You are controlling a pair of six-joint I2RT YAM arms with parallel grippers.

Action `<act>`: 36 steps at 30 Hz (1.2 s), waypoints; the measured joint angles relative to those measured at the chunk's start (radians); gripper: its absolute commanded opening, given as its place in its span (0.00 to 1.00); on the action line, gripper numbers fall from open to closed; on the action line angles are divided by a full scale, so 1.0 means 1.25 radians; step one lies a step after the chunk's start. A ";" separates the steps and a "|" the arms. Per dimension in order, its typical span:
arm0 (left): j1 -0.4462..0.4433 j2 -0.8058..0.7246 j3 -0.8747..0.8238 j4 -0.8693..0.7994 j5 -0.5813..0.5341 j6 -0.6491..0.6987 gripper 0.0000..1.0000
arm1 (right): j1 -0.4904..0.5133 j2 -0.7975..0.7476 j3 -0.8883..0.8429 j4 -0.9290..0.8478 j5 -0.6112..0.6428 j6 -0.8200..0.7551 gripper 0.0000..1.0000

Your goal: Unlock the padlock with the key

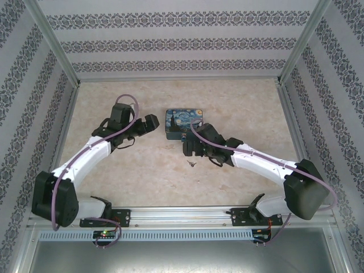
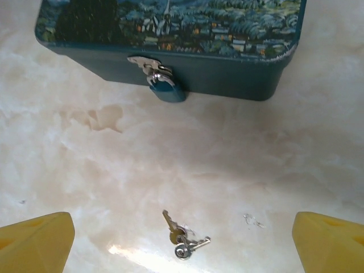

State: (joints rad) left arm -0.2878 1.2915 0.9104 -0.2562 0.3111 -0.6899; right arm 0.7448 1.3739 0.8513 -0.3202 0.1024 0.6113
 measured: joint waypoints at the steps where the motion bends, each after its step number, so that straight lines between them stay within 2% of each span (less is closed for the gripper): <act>1: 0.000 -0.016 -0.006 -0.005 -0.007 -0.001 0.99 | 0.004 0.000 0.000 -0.006 0.015 0.002 0.98; 6: 0.002 -0.074 -0.032 -0.027 -0.048 -0.021 0.99 | 0.002 0.000 0.000 -0.044 0.082 0.011 0.98; 12: 0.002 -0.103 -0.071 -0.031 -0.070 -0.051 1.00 | 0.000 -0.005 -0.003 -0.045 0.056 -0.042 0.97; 19: 0.014 -0.099 -0.057 -0.041 -0.063 -0.048 0.99 | 0.005 0.000 0.006 -0.060 -0.020 -0.154 0.82; 24: 0.020 -0.068 -0.036 -0.038 -0.033 -0.047 0.99 | 0.026 0.065 0.048 -0.071 -0.068 -0.226 0.74; 36: 0.023 -0.013 -0.014 -0.035 0.019 -0.047 1.00 | 0.047 0.186 0.078 -0.109 -0.094 -0.325 0.60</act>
State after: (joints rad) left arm -0.2596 1.2758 0.8928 -0.3000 0.3344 -0.7486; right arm 0.8032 1.6066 0.9493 -0.4568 -0.0147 0.2050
